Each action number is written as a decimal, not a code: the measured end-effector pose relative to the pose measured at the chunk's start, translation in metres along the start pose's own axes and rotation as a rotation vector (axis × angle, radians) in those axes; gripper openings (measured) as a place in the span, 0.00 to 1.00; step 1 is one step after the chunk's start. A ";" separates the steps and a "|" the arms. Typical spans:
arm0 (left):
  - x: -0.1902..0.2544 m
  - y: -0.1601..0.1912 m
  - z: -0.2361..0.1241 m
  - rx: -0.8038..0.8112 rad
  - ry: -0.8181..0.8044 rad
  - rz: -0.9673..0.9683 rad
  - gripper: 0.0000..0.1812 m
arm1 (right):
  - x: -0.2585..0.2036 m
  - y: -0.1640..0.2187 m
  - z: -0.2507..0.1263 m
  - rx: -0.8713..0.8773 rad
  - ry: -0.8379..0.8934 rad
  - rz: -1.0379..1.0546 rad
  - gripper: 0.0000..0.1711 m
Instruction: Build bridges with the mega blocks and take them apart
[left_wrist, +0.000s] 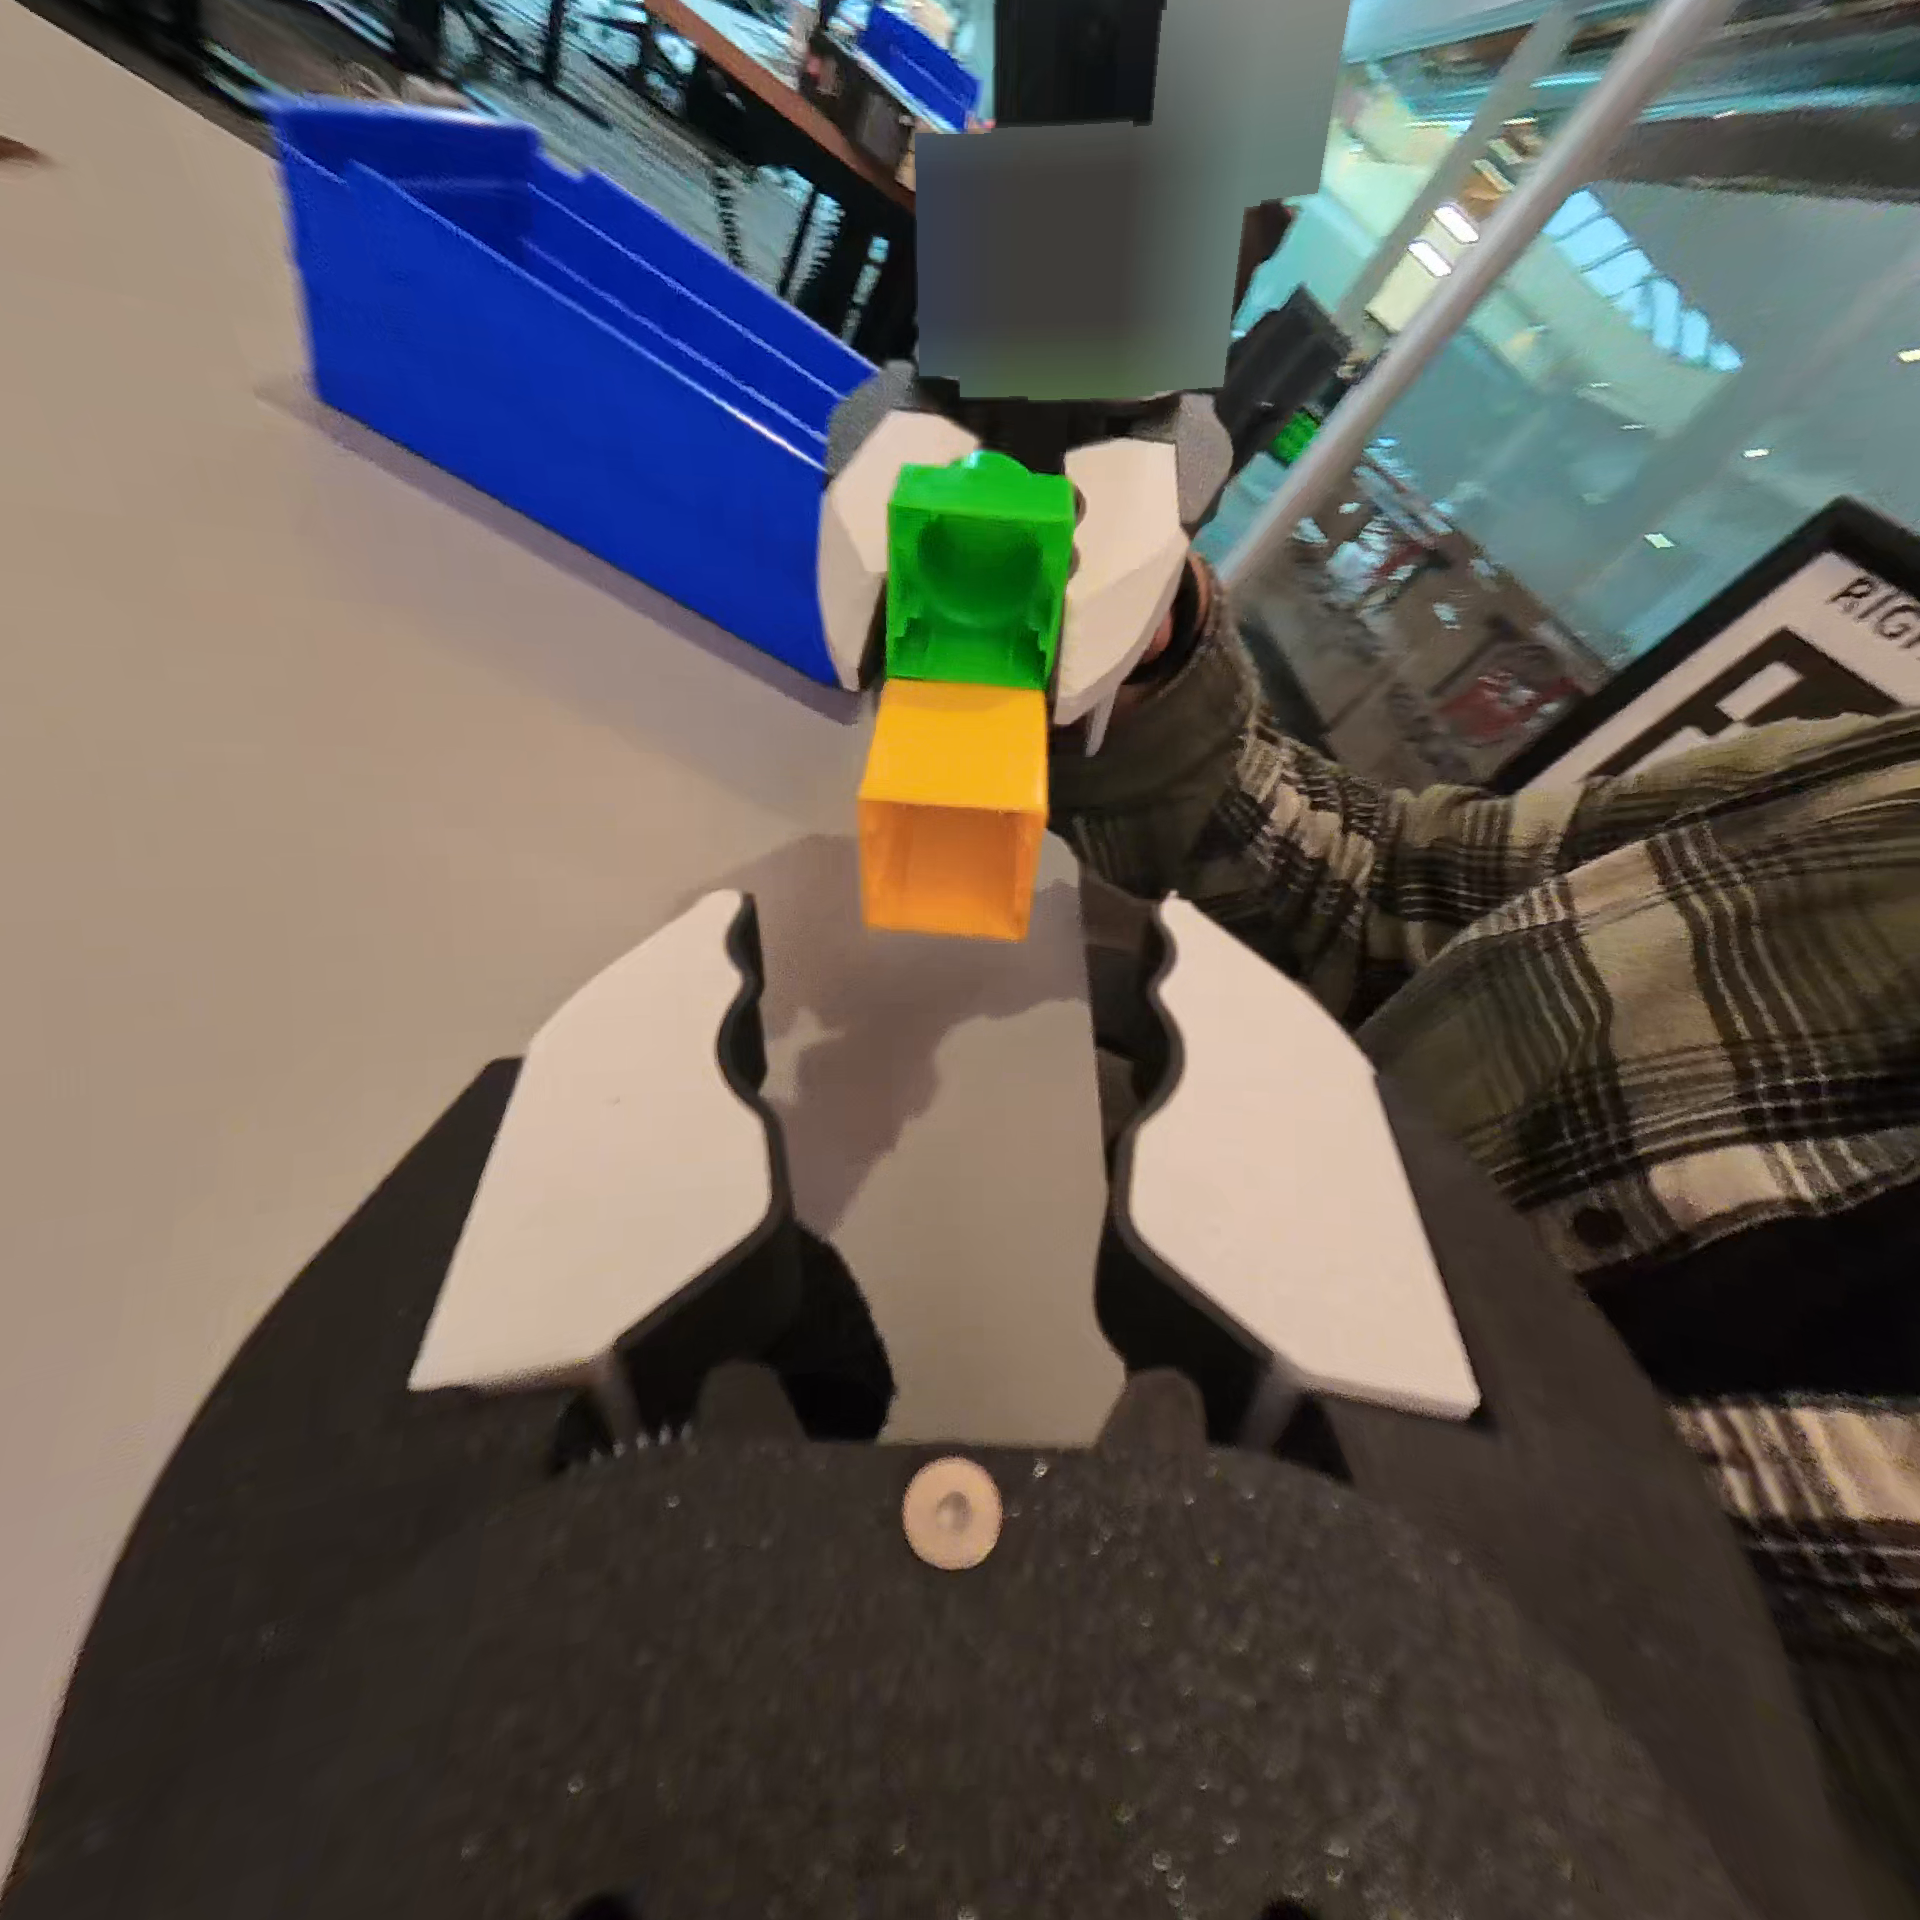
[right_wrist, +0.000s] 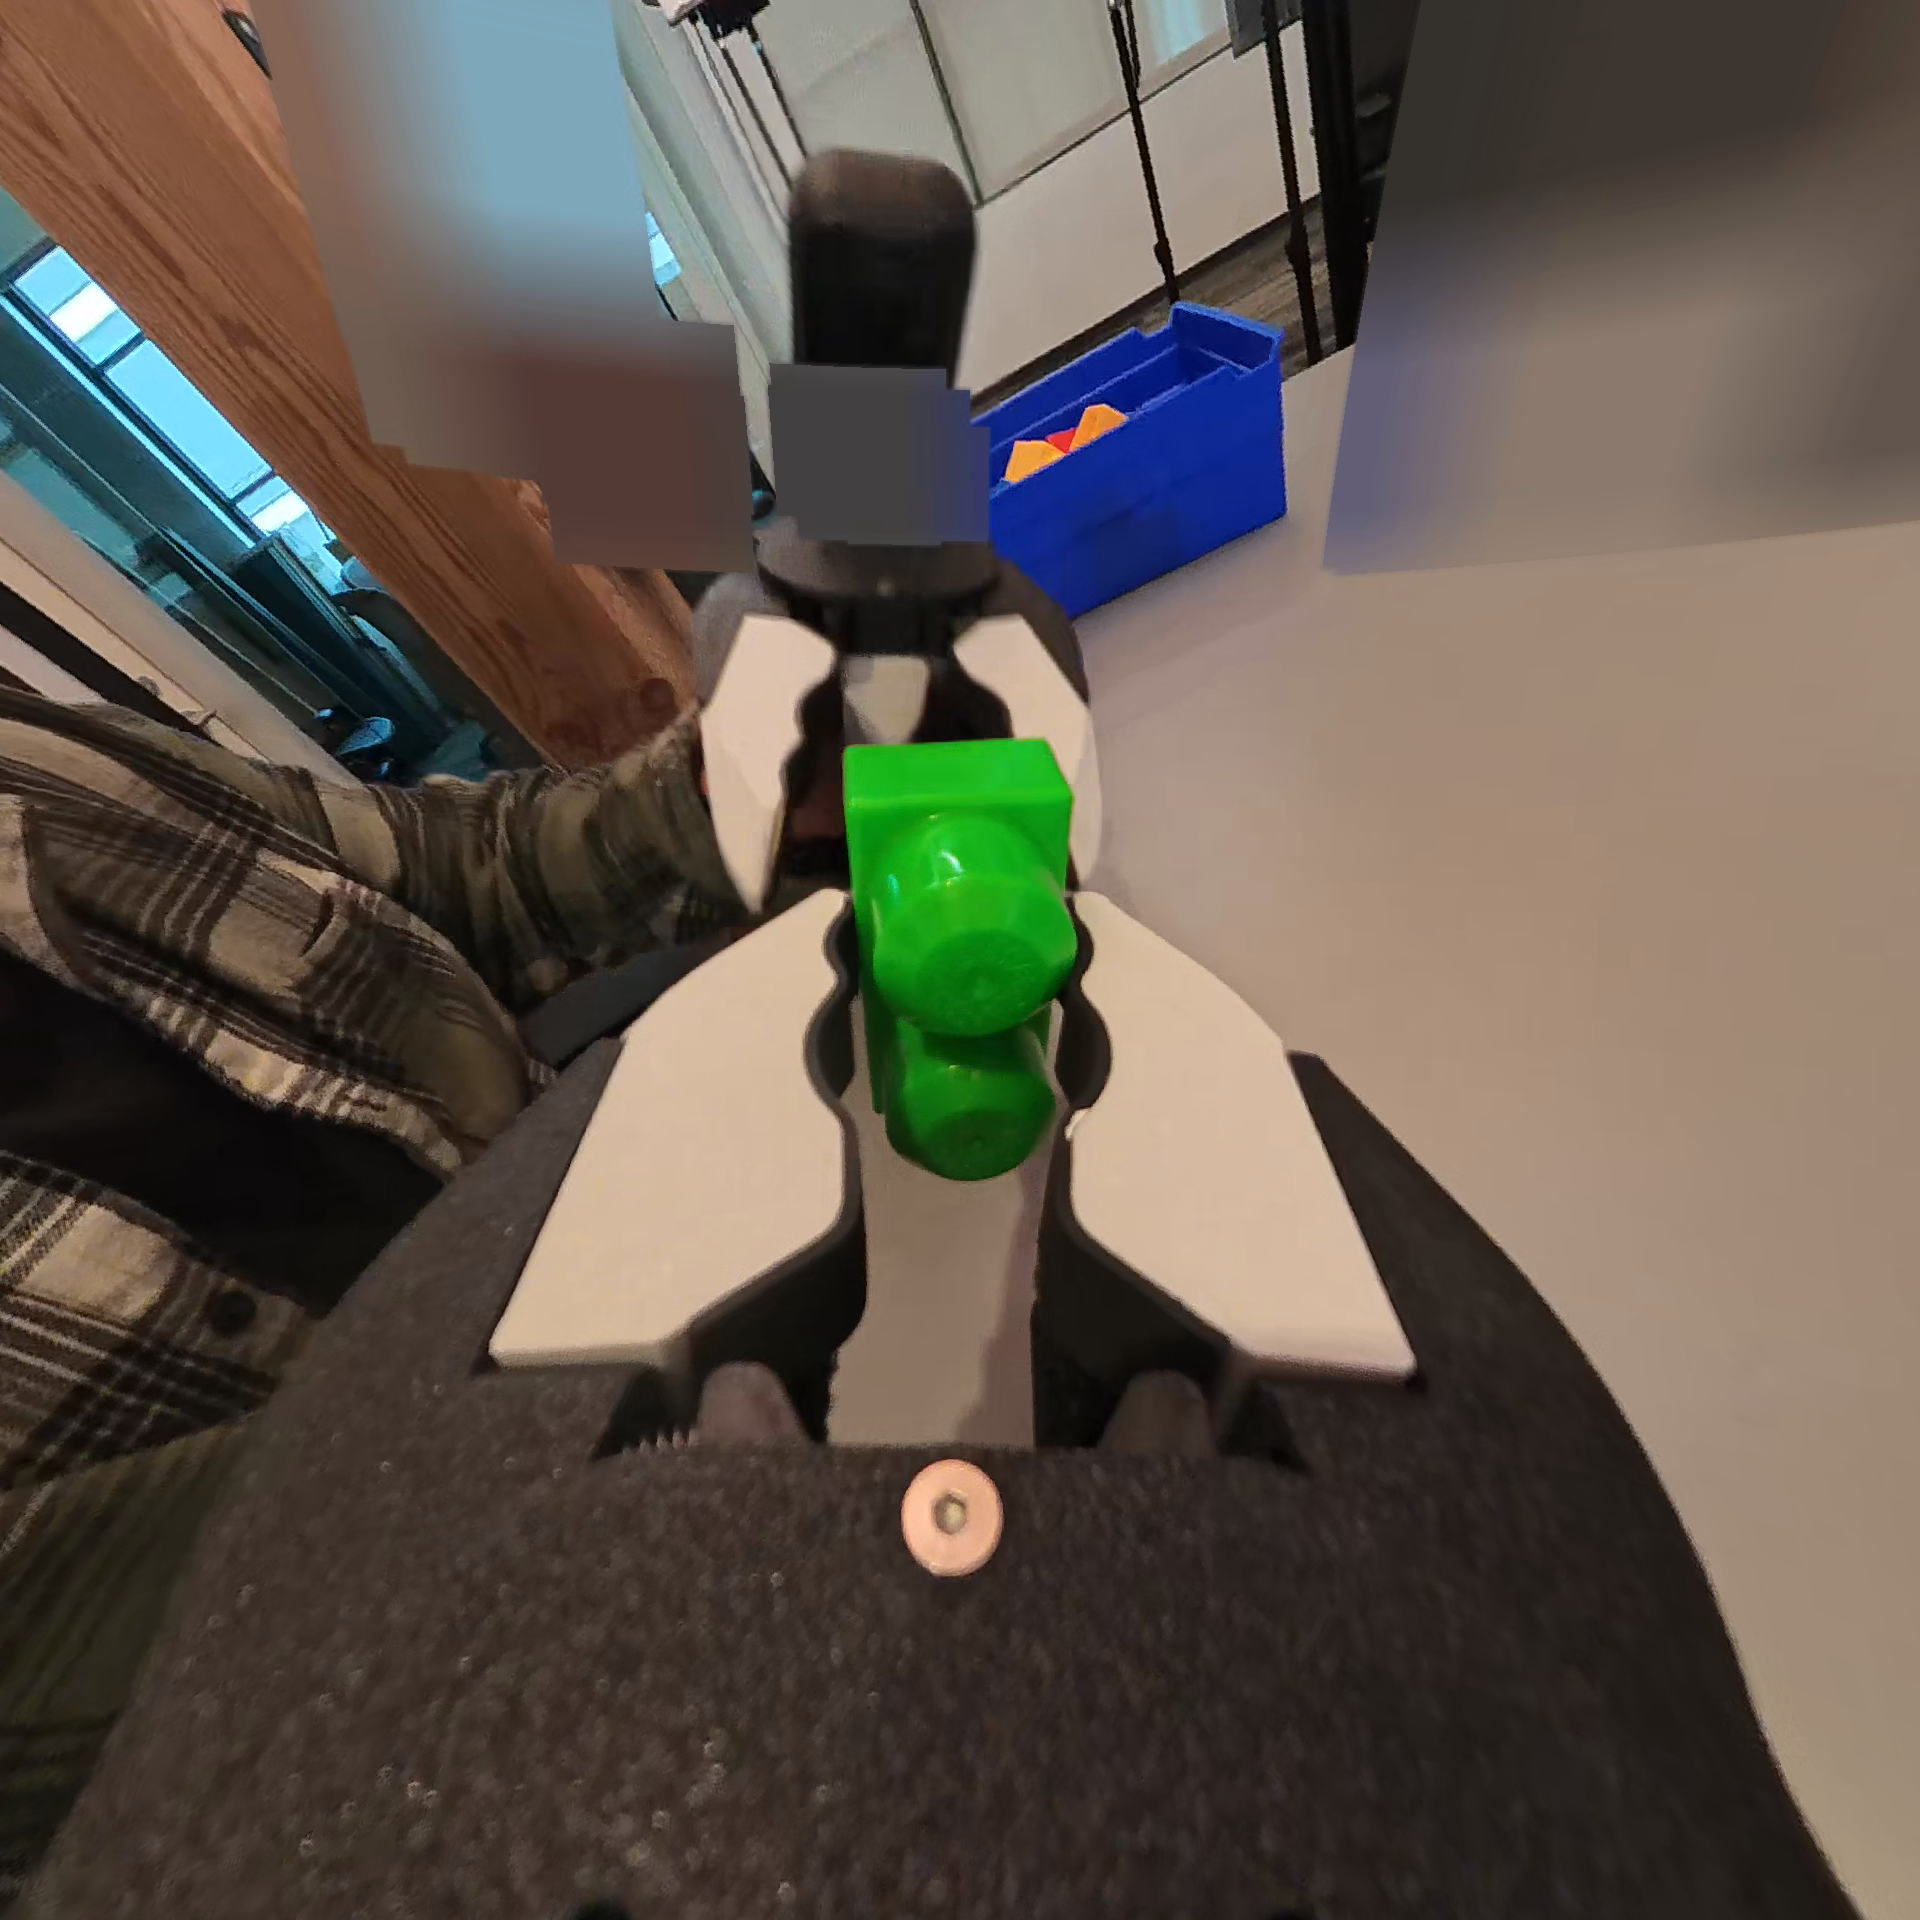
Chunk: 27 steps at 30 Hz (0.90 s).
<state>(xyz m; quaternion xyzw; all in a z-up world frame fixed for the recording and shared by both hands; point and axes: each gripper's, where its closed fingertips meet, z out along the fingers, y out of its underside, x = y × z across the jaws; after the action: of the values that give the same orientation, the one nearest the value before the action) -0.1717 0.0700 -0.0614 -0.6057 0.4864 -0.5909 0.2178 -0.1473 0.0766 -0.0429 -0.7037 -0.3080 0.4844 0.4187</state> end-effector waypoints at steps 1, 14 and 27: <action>0.003 0.001 0.009 0.003 0.032 -0.006 0.38 | -0.002 -0.002 0.001 0.006 -0.009 0.001 0.20; 0.008 -0.003 -0.022 0.080 -0.132 0.038 0.20 | -0.010 -0.011 0.029 0.024 -0.114 -0.028 0.20; -0.107 0.029 -0.438 0.227 -1.053 -0.273 0.20 | 0.005 0.011 0.002 -0.010 -0.036 -0.026 0.21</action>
<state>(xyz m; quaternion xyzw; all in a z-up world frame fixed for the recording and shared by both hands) -0.5690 0.2839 -0.0488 -0.8495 0.1622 -0.2798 0.4169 -0.1472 0.0762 -0.0548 -0.6930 -0.3269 0.4900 0.4157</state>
